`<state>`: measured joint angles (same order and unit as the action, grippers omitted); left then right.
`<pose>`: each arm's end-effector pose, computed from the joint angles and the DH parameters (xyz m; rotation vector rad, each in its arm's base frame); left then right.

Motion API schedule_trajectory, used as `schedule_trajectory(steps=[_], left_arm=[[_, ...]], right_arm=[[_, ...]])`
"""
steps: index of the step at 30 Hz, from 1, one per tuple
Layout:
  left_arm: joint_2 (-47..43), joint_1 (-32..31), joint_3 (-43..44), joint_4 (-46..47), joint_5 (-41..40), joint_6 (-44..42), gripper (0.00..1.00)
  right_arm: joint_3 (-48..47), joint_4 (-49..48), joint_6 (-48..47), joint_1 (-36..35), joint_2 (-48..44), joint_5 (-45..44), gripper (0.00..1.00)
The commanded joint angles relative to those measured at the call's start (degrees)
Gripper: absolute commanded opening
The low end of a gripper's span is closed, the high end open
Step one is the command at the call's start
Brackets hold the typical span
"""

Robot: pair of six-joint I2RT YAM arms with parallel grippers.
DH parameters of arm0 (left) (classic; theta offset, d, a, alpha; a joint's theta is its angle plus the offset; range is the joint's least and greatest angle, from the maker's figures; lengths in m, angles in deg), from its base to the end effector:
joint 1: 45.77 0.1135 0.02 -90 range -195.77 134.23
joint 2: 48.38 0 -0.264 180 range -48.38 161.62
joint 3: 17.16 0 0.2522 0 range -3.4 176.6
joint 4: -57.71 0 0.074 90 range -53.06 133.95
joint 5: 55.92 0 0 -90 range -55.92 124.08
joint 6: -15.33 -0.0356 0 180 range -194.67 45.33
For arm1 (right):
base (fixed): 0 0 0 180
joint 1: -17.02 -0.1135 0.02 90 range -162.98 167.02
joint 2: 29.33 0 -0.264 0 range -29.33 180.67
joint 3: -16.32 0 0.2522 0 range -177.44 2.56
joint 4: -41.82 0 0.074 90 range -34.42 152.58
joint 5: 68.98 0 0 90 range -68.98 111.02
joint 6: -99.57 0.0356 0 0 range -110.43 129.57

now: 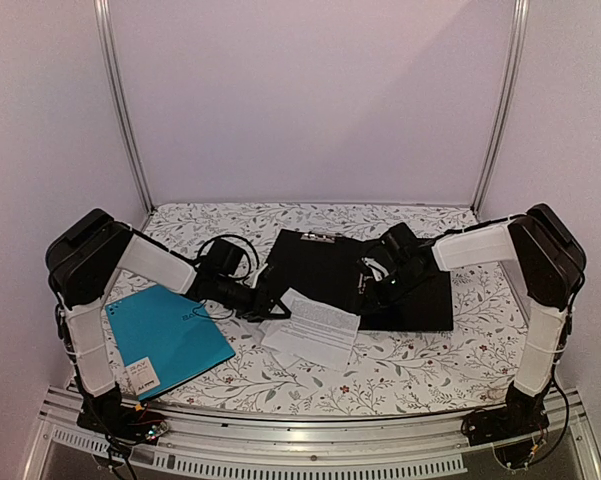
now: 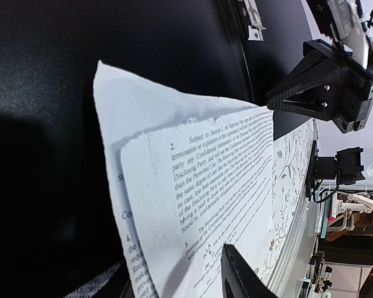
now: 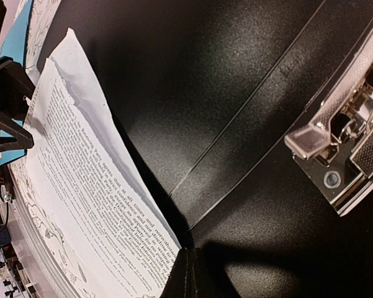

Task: Put the files into the folder
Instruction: Adjust the file at the center of the board.

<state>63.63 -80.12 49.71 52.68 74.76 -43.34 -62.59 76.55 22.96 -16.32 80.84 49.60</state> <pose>0.2854 -0.2231 0.1019 0.4207 2.6094 -1.3306 0.2993 0.2173 0.1343 -0.6388 2.7505 0.8971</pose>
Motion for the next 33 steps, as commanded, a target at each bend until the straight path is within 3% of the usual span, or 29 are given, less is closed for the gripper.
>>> schedule_trajectory(steps=[1, 13, 26, 33], left_arm=[[-1.3, -0.91, -1.42, 0.37, -0.39, 0.23, 0.39], [-2.9, -2.85, -4.2, 2.33, -2.0, 3.37, 0.38], [-3.31, -4.59, -5.06, 1.7, -3.02, 3.9, 0.39], [-4.39, -4.59, -2.87, -5.43, -7.55, -1.08, 0.27]], right_arm=[[3.57, -7.37, 5.98, 0.29, -2.51, -0.79, 0.0], [14.84, -20.36, 19.38, -0.86, -9.63, -7.84, 0.0], [19.51, -29.29, 27.57, -3.98, -9.58, -13.2, 0.0], [21.97, -32.03, 31.01, -4.91, -11.86, -17.39, 0.0]])
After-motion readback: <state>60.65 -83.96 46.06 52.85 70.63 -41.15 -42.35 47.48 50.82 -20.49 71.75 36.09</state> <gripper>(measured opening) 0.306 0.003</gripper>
